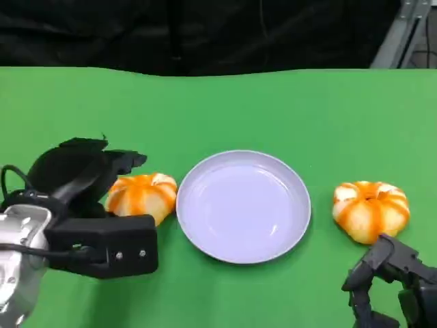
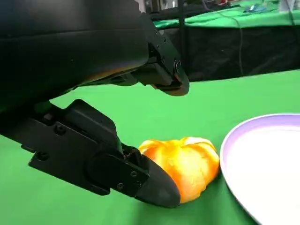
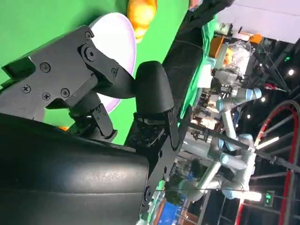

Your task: Grasp the bread from the table and place it into the plate.

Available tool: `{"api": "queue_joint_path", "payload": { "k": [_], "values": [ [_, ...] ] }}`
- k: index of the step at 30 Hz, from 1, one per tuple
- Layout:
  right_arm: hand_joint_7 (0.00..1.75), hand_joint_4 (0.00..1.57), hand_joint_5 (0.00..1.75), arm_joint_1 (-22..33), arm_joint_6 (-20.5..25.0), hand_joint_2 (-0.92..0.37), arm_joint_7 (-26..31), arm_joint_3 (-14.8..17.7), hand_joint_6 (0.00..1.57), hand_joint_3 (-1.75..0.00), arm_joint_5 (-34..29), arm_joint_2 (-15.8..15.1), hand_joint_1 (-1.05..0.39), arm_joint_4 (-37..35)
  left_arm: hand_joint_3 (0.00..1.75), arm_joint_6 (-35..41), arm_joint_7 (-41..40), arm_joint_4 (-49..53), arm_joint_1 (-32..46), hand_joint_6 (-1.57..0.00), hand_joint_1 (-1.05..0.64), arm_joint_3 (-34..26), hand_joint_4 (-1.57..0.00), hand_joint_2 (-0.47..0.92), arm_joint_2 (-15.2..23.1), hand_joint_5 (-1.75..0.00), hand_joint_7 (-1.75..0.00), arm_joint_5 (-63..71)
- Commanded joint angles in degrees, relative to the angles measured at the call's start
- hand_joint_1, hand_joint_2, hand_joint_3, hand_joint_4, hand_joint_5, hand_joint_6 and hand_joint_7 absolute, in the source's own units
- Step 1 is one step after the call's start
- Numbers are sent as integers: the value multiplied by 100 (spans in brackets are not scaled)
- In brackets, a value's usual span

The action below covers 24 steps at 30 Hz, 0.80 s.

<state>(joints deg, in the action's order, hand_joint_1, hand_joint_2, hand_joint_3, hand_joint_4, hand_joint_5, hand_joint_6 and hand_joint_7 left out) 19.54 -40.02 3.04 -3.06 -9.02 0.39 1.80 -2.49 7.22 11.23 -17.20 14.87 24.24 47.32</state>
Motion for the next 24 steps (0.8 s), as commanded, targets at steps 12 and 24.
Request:
{"api": "queue_joint_path", "payload": {
  "k": [12, 24],
  "values": [
    [152, 82, 175, 67, 245, -53, 133, -10, 75, -117, -134, 54, -11, 231, 1, 40, -469, 1457, -503, -47, -101, 566, -24, 90, -331, -4, 0, -113],
    [152, 82, 175, 85, 233, -53, 97, -21, 75, -117, -47, 39, -11, 237, 1, 27, -663, 1671, -663, -50, -97, 774, -29, 92, -440, -3, -1, -232]
  ]
}}
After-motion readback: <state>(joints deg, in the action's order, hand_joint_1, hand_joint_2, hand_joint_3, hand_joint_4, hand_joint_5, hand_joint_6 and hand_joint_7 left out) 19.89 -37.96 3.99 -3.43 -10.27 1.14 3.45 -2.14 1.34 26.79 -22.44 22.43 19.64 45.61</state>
